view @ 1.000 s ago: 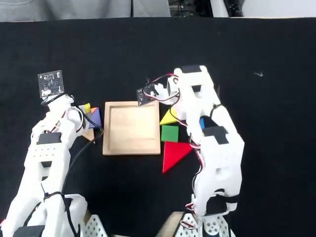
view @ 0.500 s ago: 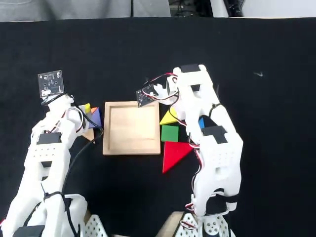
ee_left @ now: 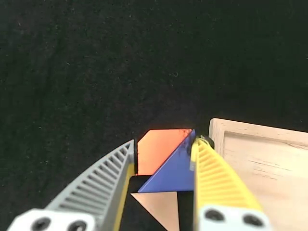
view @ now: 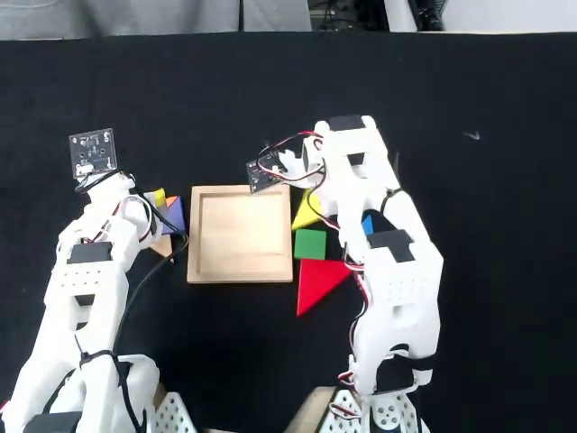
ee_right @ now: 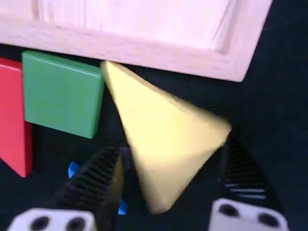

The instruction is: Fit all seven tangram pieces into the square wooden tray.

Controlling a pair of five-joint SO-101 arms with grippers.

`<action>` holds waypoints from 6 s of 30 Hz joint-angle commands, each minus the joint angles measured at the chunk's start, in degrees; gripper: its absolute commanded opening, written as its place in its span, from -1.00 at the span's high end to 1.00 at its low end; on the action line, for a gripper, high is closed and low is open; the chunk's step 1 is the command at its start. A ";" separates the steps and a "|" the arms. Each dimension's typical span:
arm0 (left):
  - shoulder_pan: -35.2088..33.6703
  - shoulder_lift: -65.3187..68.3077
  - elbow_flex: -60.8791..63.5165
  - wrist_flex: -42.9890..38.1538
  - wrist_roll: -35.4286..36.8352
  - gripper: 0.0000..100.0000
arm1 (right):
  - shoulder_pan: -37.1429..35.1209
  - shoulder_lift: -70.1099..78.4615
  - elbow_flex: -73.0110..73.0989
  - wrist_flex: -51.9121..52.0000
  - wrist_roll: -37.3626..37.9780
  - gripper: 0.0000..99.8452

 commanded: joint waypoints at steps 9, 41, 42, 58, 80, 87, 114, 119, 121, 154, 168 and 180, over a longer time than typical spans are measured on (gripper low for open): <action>-0.48 -1.49 -0.66 -1.05 0.09 0.61 | -1.67 -0.04 -6.37 5.63 -1.41 0.40; -0.40 -1.49 -0.40 -1.14 0.09 0.61 | 0.79 8.13 -15.34 5.63 0.79 0.35; -0.40 -1.49 -0.40 -1.14 0.09 0.61 | 0.97 8.84 -15.87 5.63 0.79 0.35; -0.40 -1.49 -0.40 -1.14 0.18 0.61 | 5.19 12.88 -25.54 13.01 3.43 0.28; -0.40 -1.49 -0.40 -1.14 0.18 0.61 | 0.70 17.27 -28.00 12.92 4.84 0.30; -0.40 -1.49 -0.48 -1.14 0.09 0.61 | -2.46 18.59 -30.81 15.38 4.84 0.31; -0.40 -1.49 -0.48 -1.14 -0.09 0.61 | -2.90 19.65 -31.96 18.29 4.57 0.46; -0.40 -1.49 -0.48 -1.14 -0.09 0.61 | -2.73 20.88 -32.40 18.46 4.66 0.66; -0.40 -1.49 -0.48 -1.14 -0.09 0.61 | -2.73 20.88 -32.40 18.55 4.66 0.64; -1.27 -1.85 0.66 -0.62 -0.09 0.61 | -16.44 -9.45 -10.59 19.34 -19.96 0.62; -15.08 -2.11 0.84 7.12 -0.18 0.61 | -30.77 -9.63 -1.54 5.80 -42.20 0.62; -15.43 -2.11 3.30 2.81 -0.26 0.61 | -31.30 -9.54 -1.45 3.96 -42.64 0.62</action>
